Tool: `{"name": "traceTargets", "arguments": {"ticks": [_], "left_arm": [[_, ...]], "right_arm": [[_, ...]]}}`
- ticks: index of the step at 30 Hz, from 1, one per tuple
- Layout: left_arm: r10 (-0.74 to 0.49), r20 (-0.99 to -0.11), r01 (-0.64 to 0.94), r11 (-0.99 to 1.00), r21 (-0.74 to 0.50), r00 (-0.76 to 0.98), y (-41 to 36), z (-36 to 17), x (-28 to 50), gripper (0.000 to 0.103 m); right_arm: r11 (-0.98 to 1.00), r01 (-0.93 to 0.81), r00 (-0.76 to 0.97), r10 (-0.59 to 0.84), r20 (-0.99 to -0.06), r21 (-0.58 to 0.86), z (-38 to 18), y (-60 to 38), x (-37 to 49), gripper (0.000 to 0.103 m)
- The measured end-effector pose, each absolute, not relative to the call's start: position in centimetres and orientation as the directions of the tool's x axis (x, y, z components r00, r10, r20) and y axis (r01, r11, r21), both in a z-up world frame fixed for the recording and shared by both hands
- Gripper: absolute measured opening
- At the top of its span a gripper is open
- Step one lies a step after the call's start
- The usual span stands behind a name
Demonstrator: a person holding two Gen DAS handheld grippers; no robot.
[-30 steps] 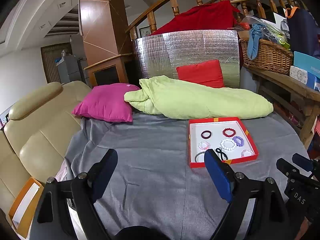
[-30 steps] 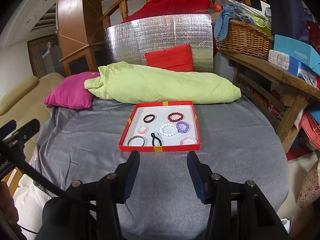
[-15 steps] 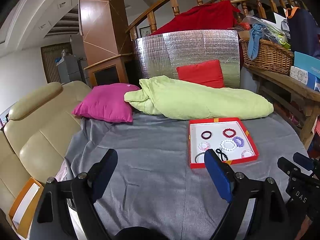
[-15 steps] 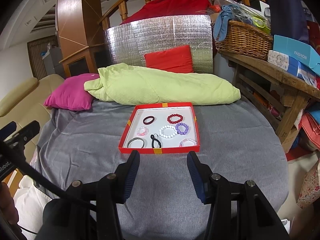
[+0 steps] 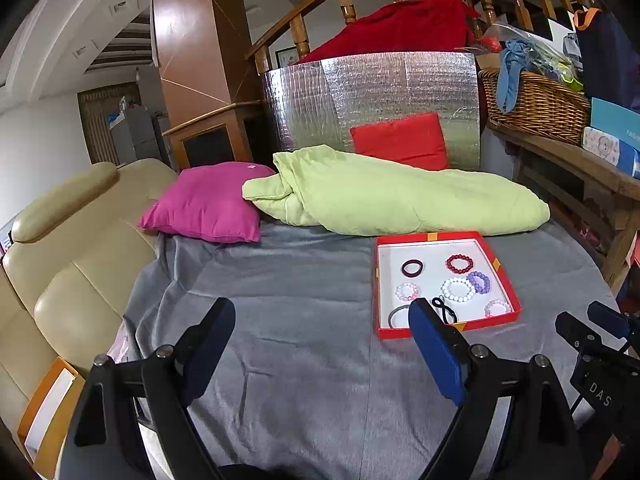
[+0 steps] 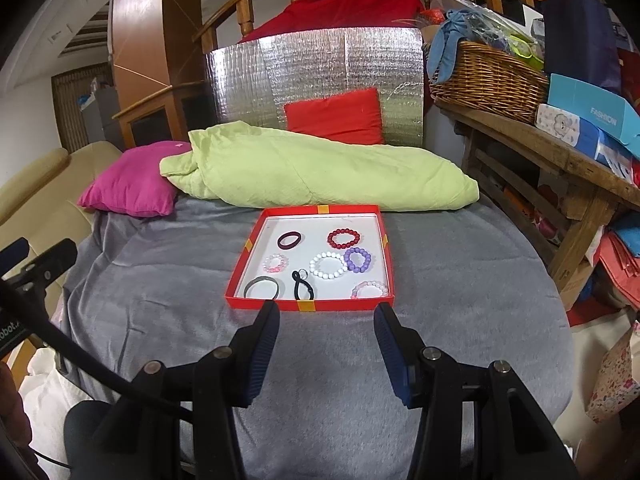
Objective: Organize jewelry
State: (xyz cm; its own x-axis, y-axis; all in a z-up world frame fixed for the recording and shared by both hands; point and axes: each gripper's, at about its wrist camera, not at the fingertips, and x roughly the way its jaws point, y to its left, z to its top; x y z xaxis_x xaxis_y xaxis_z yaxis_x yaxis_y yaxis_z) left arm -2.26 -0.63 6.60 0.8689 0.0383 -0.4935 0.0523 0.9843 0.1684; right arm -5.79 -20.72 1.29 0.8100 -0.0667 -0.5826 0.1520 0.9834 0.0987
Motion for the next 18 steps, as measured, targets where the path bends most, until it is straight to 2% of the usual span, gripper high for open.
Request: {"name": "traceTargets", "arguments": {"ticks": [18], "left_arm": [[0.04,-0.537,0.058,0.985,0.165,0.843,-1.7,4.4,1.6,0.089]], "right_arm": [[0.982,0.16,0.783,-0.065,-0.619,0.1,-1.0,-22.0,-1.9,0.053]]}}
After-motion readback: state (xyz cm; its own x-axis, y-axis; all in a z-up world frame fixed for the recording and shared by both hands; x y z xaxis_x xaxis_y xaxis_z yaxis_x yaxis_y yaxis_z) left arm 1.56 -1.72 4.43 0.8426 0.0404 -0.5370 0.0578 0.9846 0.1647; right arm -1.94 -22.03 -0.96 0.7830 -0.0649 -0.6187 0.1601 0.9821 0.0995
